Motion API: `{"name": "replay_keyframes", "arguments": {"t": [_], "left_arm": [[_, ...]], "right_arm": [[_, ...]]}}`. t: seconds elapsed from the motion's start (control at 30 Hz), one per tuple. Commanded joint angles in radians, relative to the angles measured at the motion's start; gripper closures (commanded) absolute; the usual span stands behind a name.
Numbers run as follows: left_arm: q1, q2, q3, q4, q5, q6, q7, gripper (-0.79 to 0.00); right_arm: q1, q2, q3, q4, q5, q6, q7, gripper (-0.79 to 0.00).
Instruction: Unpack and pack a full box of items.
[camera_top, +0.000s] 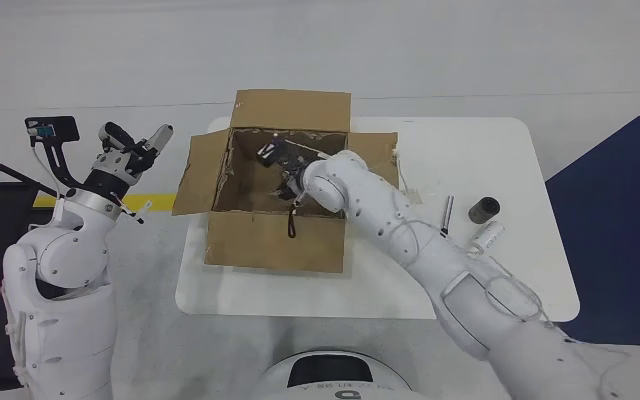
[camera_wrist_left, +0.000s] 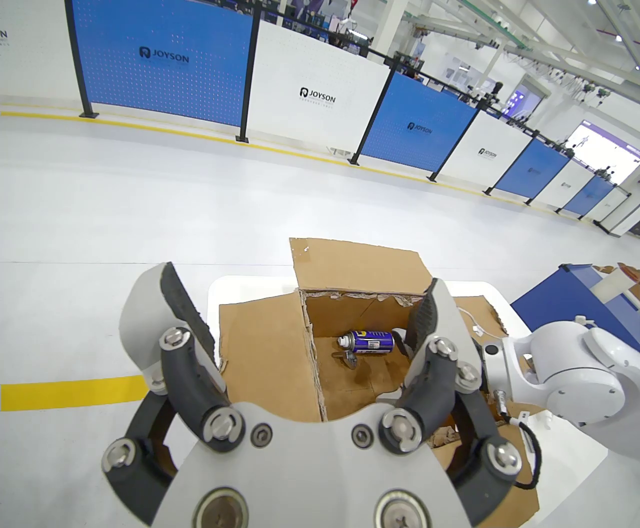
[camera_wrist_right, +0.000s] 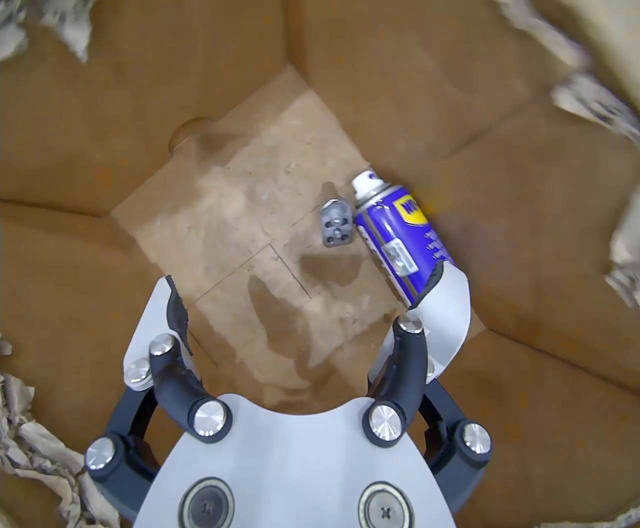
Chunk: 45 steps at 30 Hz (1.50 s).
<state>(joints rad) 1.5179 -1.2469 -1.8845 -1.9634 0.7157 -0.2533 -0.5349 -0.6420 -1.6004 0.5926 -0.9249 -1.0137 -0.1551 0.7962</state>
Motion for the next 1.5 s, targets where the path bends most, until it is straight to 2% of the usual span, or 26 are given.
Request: {"name": "replay_keyframes", "arguments": {"t": [0.0,0.07,0.17,0.27,0.3,0.33,0.43,0.47,0.5,0.73,0.87,0.93,1.0,1.1,1.13,1.23,1.47], "left_arm": [[0.000,0.000,0.000,0.000,0.000,0.000,0.000,-0.785],[0.000,0.000,0.000,0.000,0.000,0.000,0.000,-0.785],[0.000,0.000,0.000,0.000,0.000,0.000,0.000,-0.785],[0.000,0.000,0.000,0.000,0.000,0.000,0.000,-0.785],[0.000,0.000,0.000,0.000,0.000,0.000,0.000,-0.785],[0.000,0.000,0.000,0.000,0.000,0.000,0.000,-0.785],[0.000,0.000,0.000,0.000,0.000,0.000,0.000,-0.785],[0.000,0.000,0.000,0.000,0.000,0.000,0.000,-0.785],[0.000,0.000,0.000,0.000,0.000,0.000,0.000,-0.785],[0.000,0.000,0.000,0.000,0.000,0.000,0.000,-0.785],[0.000,0.000,0.000,0.000,0.000,0.000,0.000,-0.785],[0.001,0.001,-0.002,0.016,0.036,0.011,0.017,-0.785],[-0.012,0.002,0.014,0.074,0.101,0.040,0.049,-0.785],[-0.044,0.003,0.027,0.132,0.090,0.065,0.046,-0.785],[-0.051,0.005,0.028,0.142,0.086,0.065,0.042,-0.785],[-0.064,0.007,0.028,0.161,0.058,0.066,0.022,-0.785],[-0.108,0.018,0.063,0.250,0.053,0.057,-0.077,-0.785]], "right_arm": [[0.022,-0.023,-0.035,0.047,-0.007,-0.023,-0.015,-0.643],[0.038,-0.041,-0.055,0.081,-0.002,-0.051,-0.036,-0.640],[0.063,-0.073,-0.088,0.147,-0.006,-0.078,-0.068,-0.579],[0.090,-0.105,-0.111,0.221,-0.005,-0.090,-0.101,-0.474],[0.101,-0.115,-0.114,0.248,-0.001,-0.096,-0.116,-0.388],[0.110,-0.125,-0.117,0.275,0.003,-0.101,-0.130,-0.372],[0.133,-0.155,-0.127,0.349,0.007,-0.093,-0.173,-0.363],[0.138,-0.165,-0.131,0.371,0.007,-0.092,-0.185,-0.388],[0.143,-0.175,-0.134,0.392,0.009,-0.092,-0.194,-0.456],[0.171,-0.237,-0.161,0.509,-0.007,-0.075,-0.212,-0.385],[0.185,-0.266,-0.162,0.555,0.001,-0.086,-0.230,-0.385],[0.190,-0.276,-0.157,0.570,0.011,-0.098,-0.254,-0.443],[0.197,-0.281,-0.148,0.585,0.024,-0.111,-0.277,-0.597],[0.209,-0.281,-0.123,0.599,0.066,-0.166,-0.272,-0.754],[0.214,-0.280,-0.112,0.599,0.091,-0.200,-0.255,-0.785],[0.233,-0.273,-0.079,0.597,0.157,-0.308,-0.188,-0.785],[0.218,-0.258,-0.054,0.507,0.196,-0.382,-0.084,-0.785]]}}
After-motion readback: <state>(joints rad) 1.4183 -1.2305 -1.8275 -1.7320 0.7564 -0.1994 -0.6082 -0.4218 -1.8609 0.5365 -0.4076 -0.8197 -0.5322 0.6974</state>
